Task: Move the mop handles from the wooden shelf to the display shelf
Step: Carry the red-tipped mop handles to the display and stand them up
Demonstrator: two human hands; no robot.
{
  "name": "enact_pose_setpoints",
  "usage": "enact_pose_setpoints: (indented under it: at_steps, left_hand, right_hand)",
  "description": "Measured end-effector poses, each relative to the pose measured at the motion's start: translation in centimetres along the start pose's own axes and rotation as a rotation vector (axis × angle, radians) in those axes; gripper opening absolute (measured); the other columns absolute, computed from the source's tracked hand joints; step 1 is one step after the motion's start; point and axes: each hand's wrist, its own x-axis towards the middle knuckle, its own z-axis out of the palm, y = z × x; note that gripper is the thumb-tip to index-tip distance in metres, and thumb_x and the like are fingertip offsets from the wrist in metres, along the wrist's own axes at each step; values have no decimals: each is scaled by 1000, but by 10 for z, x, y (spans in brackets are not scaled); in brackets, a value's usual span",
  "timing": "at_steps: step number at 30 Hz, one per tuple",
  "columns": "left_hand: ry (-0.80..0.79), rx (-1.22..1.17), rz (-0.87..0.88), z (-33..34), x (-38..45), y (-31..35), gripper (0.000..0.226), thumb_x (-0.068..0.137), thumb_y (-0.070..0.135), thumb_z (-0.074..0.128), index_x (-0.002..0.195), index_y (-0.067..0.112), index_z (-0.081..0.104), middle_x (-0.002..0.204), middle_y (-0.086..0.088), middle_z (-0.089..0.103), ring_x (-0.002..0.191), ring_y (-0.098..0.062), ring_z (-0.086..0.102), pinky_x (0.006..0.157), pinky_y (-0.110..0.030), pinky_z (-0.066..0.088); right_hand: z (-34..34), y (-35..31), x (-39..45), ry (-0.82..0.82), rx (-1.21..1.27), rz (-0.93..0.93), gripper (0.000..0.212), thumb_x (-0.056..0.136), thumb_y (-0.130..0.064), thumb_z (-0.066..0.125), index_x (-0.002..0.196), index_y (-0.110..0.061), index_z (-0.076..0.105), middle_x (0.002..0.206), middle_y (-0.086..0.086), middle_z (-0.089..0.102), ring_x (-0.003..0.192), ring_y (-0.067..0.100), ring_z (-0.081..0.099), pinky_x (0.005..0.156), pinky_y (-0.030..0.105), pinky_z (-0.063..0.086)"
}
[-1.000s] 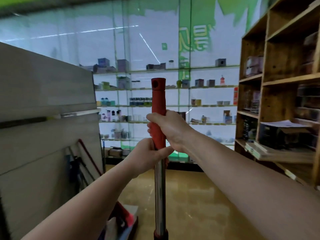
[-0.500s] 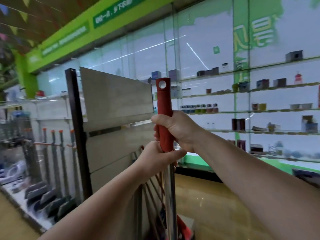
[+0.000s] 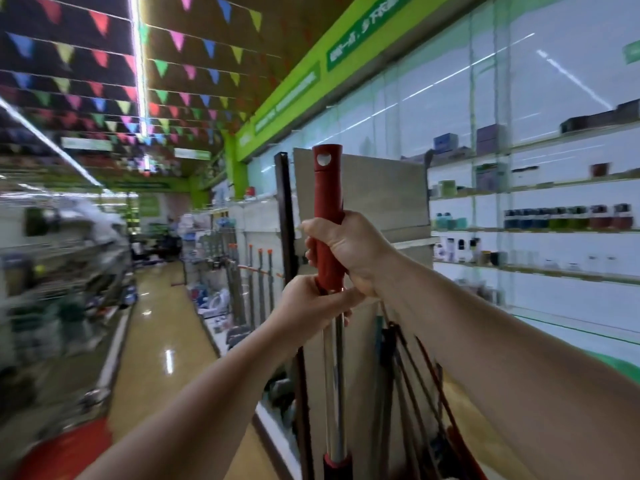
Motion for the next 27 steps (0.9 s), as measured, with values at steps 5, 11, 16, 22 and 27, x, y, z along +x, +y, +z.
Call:
enact_pose_setpoints:
  at_steps: [5,11,16,22,27]
  left_hand:
    - [41,48,-107,-30,-27,-5,14,85,23,64,96,15,64,80,-2,62,73,-11,58,69,-20,46]
    - [144,29,-141,-59,-61,-16,12,88,20,59,100,17,59,88,-2,68,86,-13,67,71,-21,52]
    - [257,87,-112,-85,-84,-16,4,89,19,59,86,22,57,76,5,66,70,-3,67,58,-12,46]
    - [336,185,-143,-116,-104,-12,4,88,22,60,86,22,57,79,4,65,75,-5,66,61,-11,46]
    - [419,226,-184,-140,-114,-14,6,86,22,63,84,20,58,76,3,66,72,-10,69,73,-27,49]
  right_hand:
    - [31,4,6,-105,61,9,17,89,-3,53,73,-7,50,62,8,48,55,17,45,59,28,42]
    - [63,8,6,-364,25,6,11,90,-13,57,79,-8,54,67,6,54,60,16,54,66,26,48]
    - [93,1,10,-519,16,39,11,90,-21,57,87,-10,57,76,5,60,76,19,59,89,38,48]
    - [130,-4,14,-612,54,48,11,89,-23,58,87,-12,57,82,6,62,85,23,60,89,38,48]
    - [153,-6,17,-688,87,38,7,89,-23,57,86,-16,55,86,5,63,87,21,60,88,35,47]
